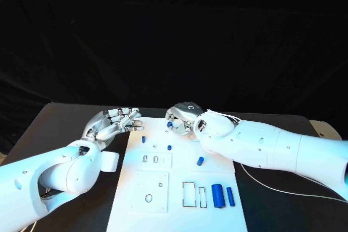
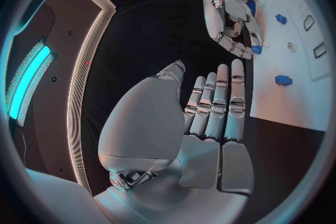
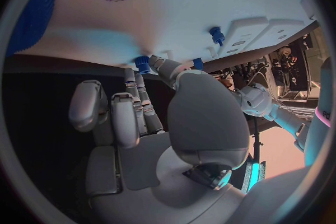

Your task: Assemble the parts on the task board

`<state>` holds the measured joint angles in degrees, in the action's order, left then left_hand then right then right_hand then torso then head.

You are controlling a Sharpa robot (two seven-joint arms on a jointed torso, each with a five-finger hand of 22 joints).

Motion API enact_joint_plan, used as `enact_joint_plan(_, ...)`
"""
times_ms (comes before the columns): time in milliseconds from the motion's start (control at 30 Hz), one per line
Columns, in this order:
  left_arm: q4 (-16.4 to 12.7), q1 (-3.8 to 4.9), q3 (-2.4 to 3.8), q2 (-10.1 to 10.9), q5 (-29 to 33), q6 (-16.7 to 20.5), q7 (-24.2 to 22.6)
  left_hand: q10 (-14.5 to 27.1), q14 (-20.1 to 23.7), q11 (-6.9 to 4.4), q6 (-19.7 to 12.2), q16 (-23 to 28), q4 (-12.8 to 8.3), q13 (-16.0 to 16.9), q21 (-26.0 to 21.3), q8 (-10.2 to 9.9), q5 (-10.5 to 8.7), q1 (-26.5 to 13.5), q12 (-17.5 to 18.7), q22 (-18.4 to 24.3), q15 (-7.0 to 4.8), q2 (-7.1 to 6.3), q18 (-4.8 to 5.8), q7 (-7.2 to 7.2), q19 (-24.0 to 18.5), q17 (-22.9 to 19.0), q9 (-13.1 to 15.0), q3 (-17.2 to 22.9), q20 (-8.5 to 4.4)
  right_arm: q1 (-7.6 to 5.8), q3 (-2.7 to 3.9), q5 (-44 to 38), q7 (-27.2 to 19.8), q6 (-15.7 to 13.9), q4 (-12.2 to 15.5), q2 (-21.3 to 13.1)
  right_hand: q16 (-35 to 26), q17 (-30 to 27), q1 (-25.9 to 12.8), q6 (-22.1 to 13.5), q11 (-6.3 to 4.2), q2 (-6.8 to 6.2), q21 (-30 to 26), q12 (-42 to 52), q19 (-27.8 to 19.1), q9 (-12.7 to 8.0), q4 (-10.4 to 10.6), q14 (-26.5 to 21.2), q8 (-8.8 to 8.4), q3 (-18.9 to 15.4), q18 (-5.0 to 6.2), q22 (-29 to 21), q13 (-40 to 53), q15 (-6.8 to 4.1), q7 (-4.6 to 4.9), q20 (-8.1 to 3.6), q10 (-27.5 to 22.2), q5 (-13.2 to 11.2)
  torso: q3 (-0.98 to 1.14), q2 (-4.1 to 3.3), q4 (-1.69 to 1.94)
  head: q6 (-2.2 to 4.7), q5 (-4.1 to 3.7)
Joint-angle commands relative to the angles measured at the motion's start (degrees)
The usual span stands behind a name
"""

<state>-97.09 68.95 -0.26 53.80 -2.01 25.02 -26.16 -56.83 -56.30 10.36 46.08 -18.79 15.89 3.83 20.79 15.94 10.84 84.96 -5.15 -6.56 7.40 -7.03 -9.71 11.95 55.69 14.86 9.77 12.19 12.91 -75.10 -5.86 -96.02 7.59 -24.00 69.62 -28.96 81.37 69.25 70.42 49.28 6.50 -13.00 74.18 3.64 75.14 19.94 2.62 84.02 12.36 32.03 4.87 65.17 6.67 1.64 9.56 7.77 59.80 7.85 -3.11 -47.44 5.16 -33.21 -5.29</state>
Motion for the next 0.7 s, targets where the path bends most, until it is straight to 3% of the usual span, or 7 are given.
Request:
enact_joint_plan(33,-0.1,0.08,0.05,0.1,-0.3,-1.2,-0.1,0.3,0.4,0.10,-0.4,0.4,0.1,-0.1,0.2,-0.4,-0.18,-0.3,0.2,0.0,0.11,-0.31,-0.73,1.48,0.4,0.1,-0.1,0.3,-0.07,-0.05,0.03,-0.7,-0.1,-2.5,2.4,-1.8,-0.2,-0.2,0.1,-0.5,-0.02,-0.71,-0.3,0.5,-0.2,0.0,0.1,1.5,-0.43,-1.3,0.56,-0.2,-0.1,0.16,-0.15,0.01,-0.4,-0.2,0.03,0.02,-0.13,0.19,0.05)
enact_joint_plan(300,-0.1,0.08,0.05,0.5,-0.3,-1.1,0.0,0.3,0.4,0.10,-0.4,0.4,0.1,-0.1,0.2,-0.4,-0.18,-0.3,0.2,0.0,0.11,-0.31,-0.73,1.48,0.4,0.1,-0.1,0.3,-0.07,-1.27,0.68,3.6,-0.3,-3.6,10.7,-10.0,0.7,1.4,0.8,1.1,-0.74,-0.09,0.8,2.5,1.6,0.5,1.3,2.1,-0.28,-4.8,0.09,2.1,0.2,-0.42,-0.38,-0.48,2.2,0.2,0.08,0.18,-0.67,0.70,0.04)
enact_joint_plan(500,-0.3,0.09,0.05,0.7,-0.2,-1.3,0.1,0.3,0.5,0.14,-0.5,0.4,0.1,0.0,0.2,-0.4,-0.21,-0.4,0.3,0.0,0.14,-0.33,-0.73,1.50,0.4,0.1,-0.1,0.3,-0.05,-2.62,1.12,14.1,-1.0,-1.4,15.1,-16.9,2.7,5.2,2.1,3.8,-1.59,0.73,4.2,5.7,4.7,0.8,1.8,3.1,0.21,-3.2,-0.94,7.1,1.6,-1.09,-0.13,-1.05,10.3,1.2,0.15,0.30,-1.11,0.78,-0.42)
enact_joint_plan(600,-0.4,0.09,0.05,0.7,-0.2,-1.4,0.1,0.4,0.5,0.14,-0.5,0.4,0.1,0.0,0.2,-0.5,-0.22,-0.4,0.3,0.1,0.15,-0.34,-0.73,1.50,0.4,0.1,-0.1,0.3,-0.05,-3.10,1.20,19.4,-0.9,1.4,16.5,-20.2,3.5,6.6,2.1,4.4,-2.78,0.07,5.4,8.5,5.8,1.0,2.0,3.5,0.25,-3.1,-1.31,9.0,3.5,-1.99,-0.86,-1.75,15.8,2.2,0.15,0.34,-1.33,0.80,-0.69)
enact_joint_plan(667,-0.4,0.09,0.05,0.7,-0.2,-1.4,0.1,0.4,0.5,0.14,-0.5,0.4,0.1,0.0,0.2,-0.5,-0.22,-0.4,0.3,0.1,0.15,-0.34,-0.73,1.50,0.4,0.1,-0.1,0.3,-0.05,-3.25,1.22,21.7,-0.8,3.2,17.1,-21.9,3.9,7.3,1.2,4.3,-3.67,-1.18,6.2,12.2,6.4,1.2,2.5,3.6,0.38,-4.6,-1.52,10.2,7.1,-2.98,-1.63,-2.79,18.3,4.3,0.19,0.34,-1.40,0.69,-0.69)
enact_joint_plan(700,-0.4,0.09,0.05,0.7,-0.2,-1.4,0.1,0.3,0.5,0.14,-0.5,0.4,0.1,0.0,0.2,-0.5,-0.23,-0.4,0.3,0.1,0.15,-0.35,-0.73,1.49,0.4,0.1,-0.1,0.3,-0.05,-3.28,1.22,22.5,-0.6,4.1,17.4,-22.7,4.1,7.7,0.7,4.0,-3.97,-1.78,6.6,14.4,6.7,1.3,2.7,3.7,0.41,-5.6,-1.68,10.8,8.8,-3.07,-1.78,-2.84,20.0,4.3,0.24,0.32,-1.45,0.71,-0.60)
